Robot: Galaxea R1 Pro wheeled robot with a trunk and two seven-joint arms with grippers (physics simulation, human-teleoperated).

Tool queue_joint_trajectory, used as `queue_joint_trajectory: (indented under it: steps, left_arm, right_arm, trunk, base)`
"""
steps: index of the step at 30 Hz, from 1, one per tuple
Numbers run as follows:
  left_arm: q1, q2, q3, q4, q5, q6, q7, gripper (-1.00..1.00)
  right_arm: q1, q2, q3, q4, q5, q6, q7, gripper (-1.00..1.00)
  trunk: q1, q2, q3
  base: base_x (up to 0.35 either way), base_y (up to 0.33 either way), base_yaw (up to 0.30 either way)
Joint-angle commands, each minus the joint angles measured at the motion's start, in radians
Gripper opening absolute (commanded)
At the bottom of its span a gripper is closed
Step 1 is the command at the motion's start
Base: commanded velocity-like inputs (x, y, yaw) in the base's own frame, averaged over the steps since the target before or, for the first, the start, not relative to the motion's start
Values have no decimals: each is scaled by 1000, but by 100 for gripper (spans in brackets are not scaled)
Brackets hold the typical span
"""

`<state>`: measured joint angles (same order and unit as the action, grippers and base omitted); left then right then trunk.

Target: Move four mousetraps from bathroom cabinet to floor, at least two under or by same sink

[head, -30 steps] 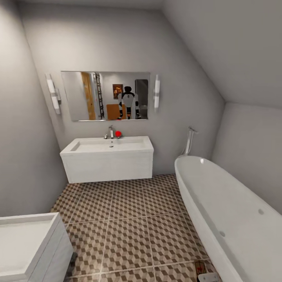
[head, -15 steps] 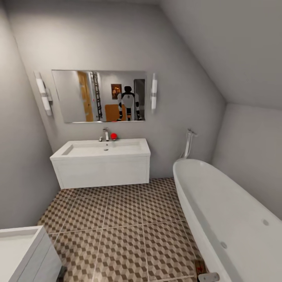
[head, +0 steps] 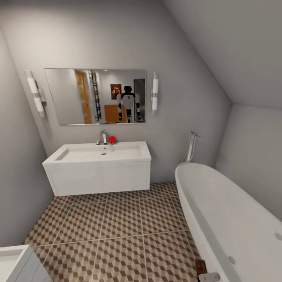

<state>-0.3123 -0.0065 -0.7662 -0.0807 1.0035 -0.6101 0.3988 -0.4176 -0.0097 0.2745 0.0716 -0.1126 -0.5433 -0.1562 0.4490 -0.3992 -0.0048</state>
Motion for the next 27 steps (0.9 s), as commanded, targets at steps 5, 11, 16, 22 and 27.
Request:
queue_joint_trajectory:
  steps: [5,11,16,22,27]
  left_arm:
    - [0,-1,-8,-1,1,0,9,-100]
    - [0,-1,-8,-1,1,0,9,-100]
    - [0,-1,-8,-1,1,0,9,-100]
    - [0,-1,-8,-1,2,0,10,-100]
    - [0,-1,-8,-1,1,0,10,-100]
  right_arm:
    - [-1,1,9,4,-10,-6,1,-100]
    - [-1,1,8,4,-10,-6,1,-100]
    - [-1,1,9,4,-10,-5,-1,-100]
    - [-1,1,9,4,-9,-6,-1,-100]
    - [-1,1,9,4,-9,-5,2,-100]
  trunk:
    - [1,-1,-1]
    - [1,-1,-1]
    - [1,-1,-1]
    - [1,-1,-1]
    - [1,-1,-1]
  base:
    - [327,0,0]
    - [327,0,0]
    - [327,0,0]
    - [327,0,0]
    - [327,0,0]
